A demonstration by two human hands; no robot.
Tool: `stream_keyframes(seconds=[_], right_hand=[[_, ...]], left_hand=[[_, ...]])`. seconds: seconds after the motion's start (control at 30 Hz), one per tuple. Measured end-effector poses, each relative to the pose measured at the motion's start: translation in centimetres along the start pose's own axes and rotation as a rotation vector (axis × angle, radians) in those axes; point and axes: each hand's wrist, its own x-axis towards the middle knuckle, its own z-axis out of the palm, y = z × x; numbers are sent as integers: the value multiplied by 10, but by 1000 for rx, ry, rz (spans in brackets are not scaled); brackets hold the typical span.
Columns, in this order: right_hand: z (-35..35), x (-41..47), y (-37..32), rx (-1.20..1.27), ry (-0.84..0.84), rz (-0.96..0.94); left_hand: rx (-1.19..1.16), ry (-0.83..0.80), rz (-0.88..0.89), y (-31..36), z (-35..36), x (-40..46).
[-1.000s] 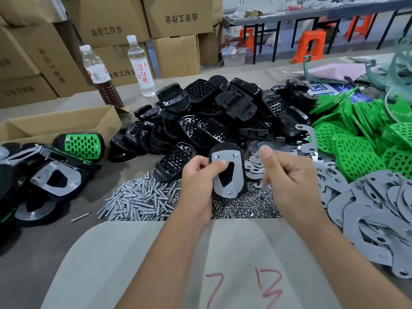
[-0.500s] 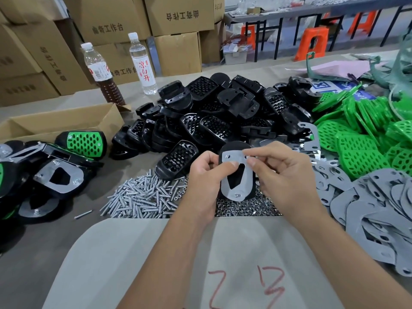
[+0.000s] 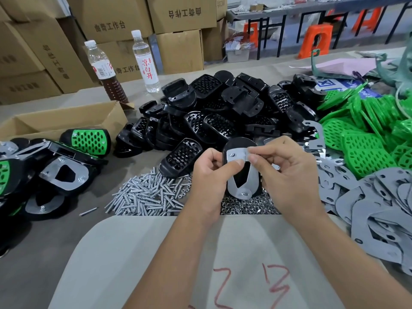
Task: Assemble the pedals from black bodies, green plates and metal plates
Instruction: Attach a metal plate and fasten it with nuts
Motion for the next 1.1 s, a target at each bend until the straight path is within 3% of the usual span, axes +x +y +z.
stream_keyframes(seconds=[0.13, 0.3, 0.67, 0.83, 0.93, 1.1], right_hand=[[3, -1, -1, -164, 124, -51], [-4, 1, 0, -15, -95, 39], [-3, 1, 3, -115, 85, 55], [-9, 4, -1, -251, -102, -145], [-18, 9, 2, -446, -137, -257], [-12, 7, 4, -626, -199, -263]], left_hand=[[65, 1, 25, 1, 3, 0], [-3, 13, -28, 1, 2, 0], [64, 15, -18, 0, 4, -1], [-8, 95, -13, 1, 4, 0], [125, 99, 83, 2, 9, -3], [402, 202, 348, -3, 13, -10]])
